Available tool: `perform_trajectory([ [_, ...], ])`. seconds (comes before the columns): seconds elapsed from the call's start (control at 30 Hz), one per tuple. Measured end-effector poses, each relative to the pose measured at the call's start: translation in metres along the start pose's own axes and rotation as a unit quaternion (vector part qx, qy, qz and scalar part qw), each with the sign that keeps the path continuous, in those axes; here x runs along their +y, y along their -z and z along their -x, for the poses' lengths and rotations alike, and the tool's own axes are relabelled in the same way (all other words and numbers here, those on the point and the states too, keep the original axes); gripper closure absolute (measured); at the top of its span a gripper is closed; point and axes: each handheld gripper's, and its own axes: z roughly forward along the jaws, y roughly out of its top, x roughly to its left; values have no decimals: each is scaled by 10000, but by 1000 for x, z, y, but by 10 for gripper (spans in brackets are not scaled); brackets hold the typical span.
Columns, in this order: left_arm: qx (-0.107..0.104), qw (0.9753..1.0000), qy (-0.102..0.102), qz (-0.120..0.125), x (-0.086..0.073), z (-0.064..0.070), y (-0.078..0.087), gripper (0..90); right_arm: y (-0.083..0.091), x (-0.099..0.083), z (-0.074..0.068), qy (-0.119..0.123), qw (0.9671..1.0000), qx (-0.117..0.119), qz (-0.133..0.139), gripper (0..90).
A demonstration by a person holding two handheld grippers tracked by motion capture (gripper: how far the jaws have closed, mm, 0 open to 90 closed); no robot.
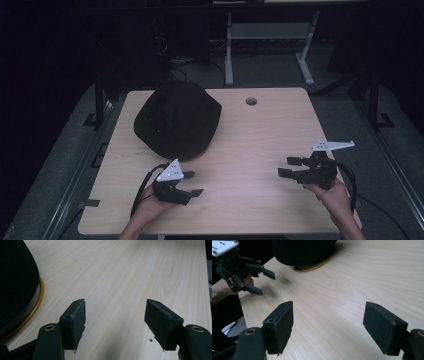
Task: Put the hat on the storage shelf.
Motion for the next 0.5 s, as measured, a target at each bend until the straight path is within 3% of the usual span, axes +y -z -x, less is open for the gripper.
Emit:
perform_trajectory([
  [0.17,-5,10000,9,8,0,0,0,330,2,-19,0,-35,9999,-77,-79,234],
  [0.5,-27,10000,-5,-20,0,0,-1,330,19,-51,-4,-120,9995,-161,241,209],
])
